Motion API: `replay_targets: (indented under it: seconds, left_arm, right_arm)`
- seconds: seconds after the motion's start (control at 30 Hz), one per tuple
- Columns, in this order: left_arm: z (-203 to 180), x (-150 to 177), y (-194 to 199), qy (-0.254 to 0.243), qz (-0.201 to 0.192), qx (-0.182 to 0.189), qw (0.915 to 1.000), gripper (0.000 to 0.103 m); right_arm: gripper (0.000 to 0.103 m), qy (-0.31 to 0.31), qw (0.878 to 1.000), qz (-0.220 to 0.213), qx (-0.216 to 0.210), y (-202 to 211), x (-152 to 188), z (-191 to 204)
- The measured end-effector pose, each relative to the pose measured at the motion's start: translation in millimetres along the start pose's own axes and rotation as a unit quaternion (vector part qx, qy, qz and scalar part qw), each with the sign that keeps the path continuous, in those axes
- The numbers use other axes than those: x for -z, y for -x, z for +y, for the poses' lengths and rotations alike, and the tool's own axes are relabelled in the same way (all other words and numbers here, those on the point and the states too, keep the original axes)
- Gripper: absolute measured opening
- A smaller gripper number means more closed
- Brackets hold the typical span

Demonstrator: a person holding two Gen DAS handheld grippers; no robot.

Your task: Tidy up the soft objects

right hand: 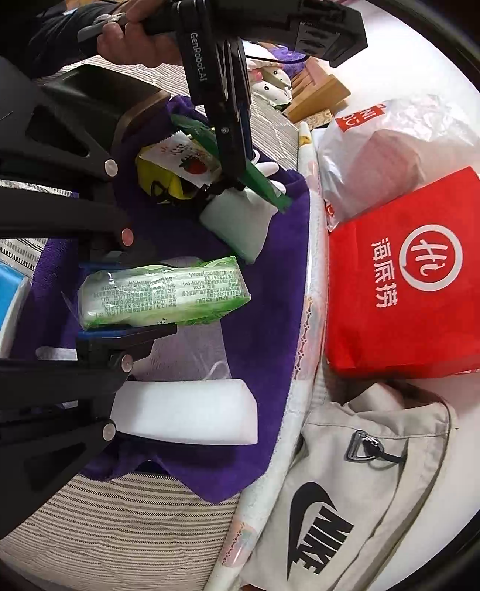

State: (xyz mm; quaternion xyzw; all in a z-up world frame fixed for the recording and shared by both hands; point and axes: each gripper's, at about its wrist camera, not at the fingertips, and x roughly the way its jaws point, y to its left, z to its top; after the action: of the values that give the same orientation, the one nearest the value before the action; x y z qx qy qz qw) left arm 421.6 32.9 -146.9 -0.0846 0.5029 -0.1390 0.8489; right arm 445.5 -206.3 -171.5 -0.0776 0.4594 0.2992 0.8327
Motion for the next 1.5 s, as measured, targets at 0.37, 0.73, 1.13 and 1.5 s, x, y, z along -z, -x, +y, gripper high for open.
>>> replay_targets:
  seconds: [0.37, 0.73, 1.13, 1.5]
  left_arm:
    - [-5.8, -4.4, 9.0, -0.016, -0.009, -0.008, 0.9998, 0.054]
    - [3.3, 3.3, 41.0, 0.013, -0.022, -0.013, 0.9996, 0.056]
    - [-18.0, 40.1, 120.1, 0.008, -0.062, -0.031, 0.9975, 0.066]
    - [-57.3, 101.6, 193.9, -0.031, -0.094, -0.038, 0.9944, 0.090]
  right_arm:
    - [0.050, -0.015, 1.000, -0.009, -0.007, 5.3, -1.2, -2.1]
    - [0.050, -0.028, 0.999, -0.024, -0.010, 38.6, 12.0, 0.9]
    - [0.065, -0.015, 0.995, -0.092, 0.020, 127.7, 48.8, 32.9]
    - [0.083, -0.036, 0.992, -0.120, 0.012, 197.8, 97.4, 56.6]
